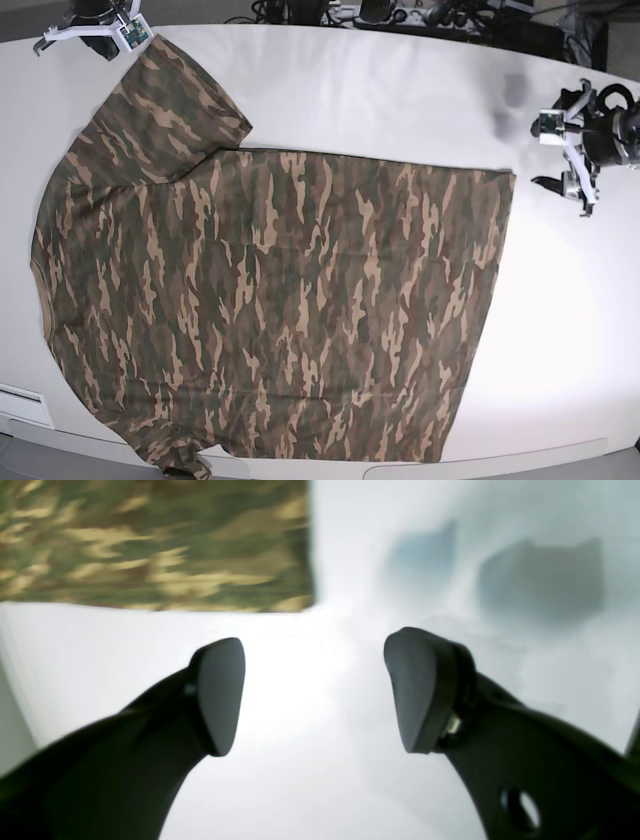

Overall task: Fold the T-shirt properly
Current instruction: 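Move both grippers to the shirt's shoulder corners and grasp them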

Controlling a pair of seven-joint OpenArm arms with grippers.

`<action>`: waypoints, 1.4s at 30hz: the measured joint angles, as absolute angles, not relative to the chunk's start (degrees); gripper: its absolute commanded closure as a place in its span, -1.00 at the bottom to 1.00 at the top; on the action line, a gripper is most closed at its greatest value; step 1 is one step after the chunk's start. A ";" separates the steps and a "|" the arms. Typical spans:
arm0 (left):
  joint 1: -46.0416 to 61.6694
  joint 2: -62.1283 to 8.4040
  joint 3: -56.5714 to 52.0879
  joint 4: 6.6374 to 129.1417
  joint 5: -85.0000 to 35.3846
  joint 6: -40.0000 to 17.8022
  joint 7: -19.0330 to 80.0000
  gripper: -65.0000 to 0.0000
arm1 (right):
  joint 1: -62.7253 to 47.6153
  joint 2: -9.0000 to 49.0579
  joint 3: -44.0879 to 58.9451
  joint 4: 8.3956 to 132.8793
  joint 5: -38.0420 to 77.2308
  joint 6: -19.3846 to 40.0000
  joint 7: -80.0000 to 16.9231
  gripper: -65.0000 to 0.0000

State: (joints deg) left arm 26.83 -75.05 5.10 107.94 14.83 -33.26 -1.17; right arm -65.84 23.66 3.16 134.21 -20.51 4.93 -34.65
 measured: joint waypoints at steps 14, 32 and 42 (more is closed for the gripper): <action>7.38 -72.71 30.81 103.22 24.97 -23.94 -1.69 -0.42 | -65.84 23.66 3.11 134.21 -18.39 4.91 -33.85 1.00; -18.61 -64.27 55.96 93.91 25.52 -23.38 -1.15 0.77 | -65.84 23.66 3.11 134.21 -18.39 4.93 -33.98 1.00; -18.09 -63.99 56.51 98.80 22.79 -22.87 9.72 1.00 | -64.62 23.66 3.11 134.21 -18.39 4.73 -32.69 1.00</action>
State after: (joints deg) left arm -18.09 -63.99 56.51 98.80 22.79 -22.87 9.72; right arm -64.62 23.66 3.11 134.21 -18.39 4.73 -32.69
